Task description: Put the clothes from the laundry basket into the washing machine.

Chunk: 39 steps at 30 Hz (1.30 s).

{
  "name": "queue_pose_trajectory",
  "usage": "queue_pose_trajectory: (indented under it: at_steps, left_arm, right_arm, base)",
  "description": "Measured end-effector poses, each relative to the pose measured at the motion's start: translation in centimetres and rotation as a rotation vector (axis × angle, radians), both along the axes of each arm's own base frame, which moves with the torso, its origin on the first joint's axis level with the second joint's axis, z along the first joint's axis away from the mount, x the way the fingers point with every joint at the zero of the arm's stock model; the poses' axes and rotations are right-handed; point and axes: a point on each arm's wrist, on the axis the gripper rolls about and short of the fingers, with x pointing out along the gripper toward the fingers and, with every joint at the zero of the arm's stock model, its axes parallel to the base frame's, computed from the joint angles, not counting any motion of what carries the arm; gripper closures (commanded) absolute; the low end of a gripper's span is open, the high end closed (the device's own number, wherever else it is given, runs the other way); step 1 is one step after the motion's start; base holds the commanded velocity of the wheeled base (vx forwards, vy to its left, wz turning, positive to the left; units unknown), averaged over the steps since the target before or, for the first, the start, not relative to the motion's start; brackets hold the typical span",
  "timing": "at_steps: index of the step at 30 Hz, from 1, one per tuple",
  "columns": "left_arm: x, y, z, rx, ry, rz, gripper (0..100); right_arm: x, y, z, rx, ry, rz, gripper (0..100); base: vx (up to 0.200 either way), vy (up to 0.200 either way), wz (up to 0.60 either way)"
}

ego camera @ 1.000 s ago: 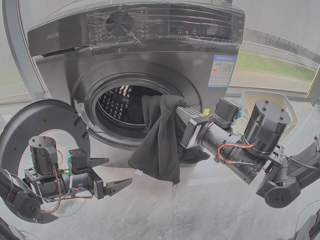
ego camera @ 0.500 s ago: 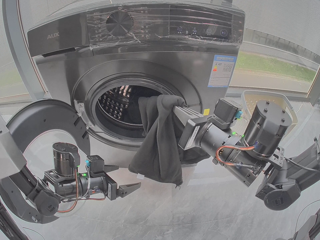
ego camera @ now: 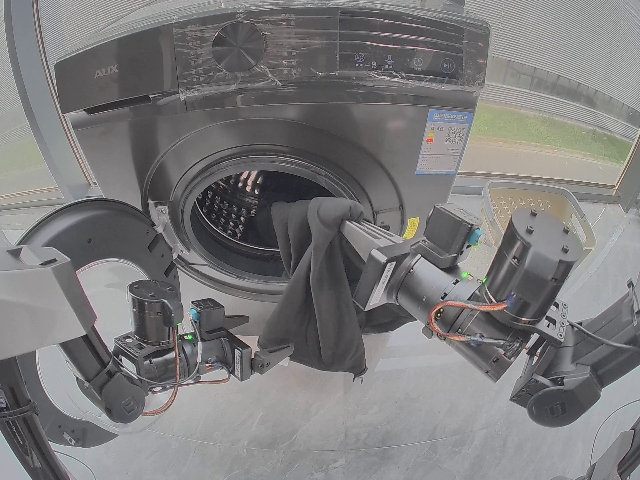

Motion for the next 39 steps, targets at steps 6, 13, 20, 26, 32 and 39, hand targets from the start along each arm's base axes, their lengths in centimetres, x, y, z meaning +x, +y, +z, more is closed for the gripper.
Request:
queue_pose_trajectory:
  at_steps: [6, 13, 20, 26, 32, 39]
  left_arm:
    - [0.8, -0.8, -0.9, 0.0, 0.012, -0.018, 0]
    - [1.9, -2.0, -1.7, -0.009, -0.005, -0.044, 100]
    - [2.8, -2.6, -2.0, -0.05, -0.076, -0.042, 100]
    - [1.8, -2.7, -2.2, -0.057, -0.078, -0.055, 100]
    - [-1.2, -2.0, -0.8, -0.077, -0.101, -0.075, 100]
    - [-5.4, -1.5, 1.8, -0.132, -0.127, -0.122, 100]
  right_arm:
    - [-0.1, 0.0, 0.0, 0.0, 0.0, 0.003, 100]
    - [-0.2, -0.1, 0.1, 0.007, -0.005, 0.003, 100]
    - [-0.4, -0.4, -0.2, -0.001, 0.0, 0.003, 100]
    - [-0.3, -0.6, -0.4, -0.006, 0.003, -0.005, 100]
    - [0.7, -1.1, -0.8, -0.022, 0.01, -0.039, 100]
    - [1.9, -1.7, -1.9, -0.051, 0.034, -0.078, 0]
  base:
    - [0.0, 0.0, 0.0]
    - [0.0, 0.0, 0.0]
    - [0.0, 0.0, 0.0]
    - [0.0, 0.0, 0.0]
    - [0.0, 0.0, 0.0]
    - [0.0, 0.0, 0.0]
